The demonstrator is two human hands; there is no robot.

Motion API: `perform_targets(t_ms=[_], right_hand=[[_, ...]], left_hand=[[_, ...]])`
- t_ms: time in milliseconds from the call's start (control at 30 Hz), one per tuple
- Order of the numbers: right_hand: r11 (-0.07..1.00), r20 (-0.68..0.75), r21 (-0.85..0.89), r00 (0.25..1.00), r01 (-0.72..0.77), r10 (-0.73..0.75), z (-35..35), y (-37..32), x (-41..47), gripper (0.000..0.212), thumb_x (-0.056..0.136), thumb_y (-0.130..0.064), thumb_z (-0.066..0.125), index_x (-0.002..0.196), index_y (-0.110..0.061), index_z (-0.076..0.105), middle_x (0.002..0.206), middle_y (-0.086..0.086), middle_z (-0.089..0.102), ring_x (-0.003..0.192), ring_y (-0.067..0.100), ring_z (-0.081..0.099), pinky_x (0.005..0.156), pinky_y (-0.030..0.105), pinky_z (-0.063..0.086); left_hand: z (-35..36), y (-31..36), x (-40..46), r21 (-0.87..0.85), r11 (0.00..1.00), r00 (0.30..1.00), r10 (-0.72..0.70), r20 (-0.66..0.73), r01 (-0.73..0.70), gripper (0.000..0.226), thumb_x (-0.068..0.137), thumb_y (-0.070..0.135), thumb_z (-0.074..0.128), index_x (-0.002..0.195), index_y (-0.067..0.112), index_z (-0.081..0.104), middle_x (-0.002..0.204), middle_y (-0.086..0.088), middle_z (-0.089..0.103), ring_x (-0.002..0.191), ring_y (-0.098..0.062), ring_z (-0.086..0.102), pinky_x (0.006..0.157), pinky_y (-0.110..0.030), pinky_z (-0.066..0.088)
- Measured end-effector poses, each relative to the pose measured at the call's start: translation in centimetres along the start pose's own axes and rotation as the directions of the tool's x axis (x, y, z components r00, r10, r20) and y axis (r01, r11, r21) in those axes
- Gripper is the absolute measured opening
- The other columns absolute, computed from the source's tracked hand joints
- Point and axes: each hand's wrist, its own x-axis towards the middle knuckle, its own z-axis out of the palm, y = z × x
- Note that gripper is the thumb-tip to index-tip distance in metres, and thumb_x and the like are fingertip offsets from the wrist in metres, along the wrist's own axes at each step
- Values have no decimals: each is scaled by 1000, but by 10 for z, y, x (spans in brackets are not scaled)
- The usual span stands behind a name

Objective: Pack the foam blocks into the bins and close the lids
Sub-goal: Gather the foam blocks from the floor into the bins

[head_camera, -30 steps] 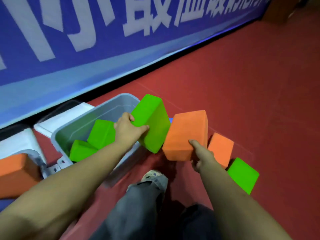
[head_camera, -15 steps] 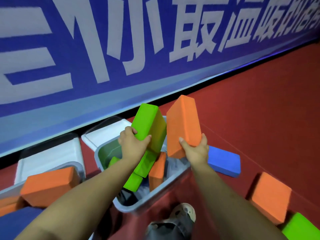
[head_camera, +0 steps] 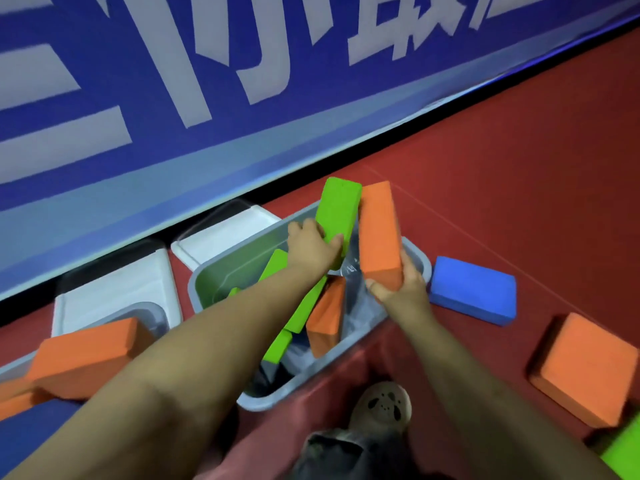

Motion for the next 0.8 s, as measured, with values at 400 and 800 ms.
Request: perform_targets(t_ms=[400, 800], right_hand=[[965, 191, 133, 961, -228, 200, -61, 23, -60, 77, 81, -42, 70, 145, -19, 33, 114, 0, 51, 106, 16, 54, 94, 33, 44], [857, -19, 220, 876, -466, 482, -200, 149, -160, 108, 49, -77, 67, 140, -26, 37, 126, 6, 57, 107, 23, 62, 97, 44, 49]], left_hand=[[1, 16, -81, 139, 979, 956, 108, 272, -150, 34, 89, 22, 58, 119, 7, 53, 125, -16, 46, 110, -29, 52, 94, -26, 35], [133, 106, -213, 45, 917, 722, 281, 632, -396, 41, 89, 28, 62, 122, 7, 51, 124, -15, 45, 107, -29, 54, 93, -24, 37]])
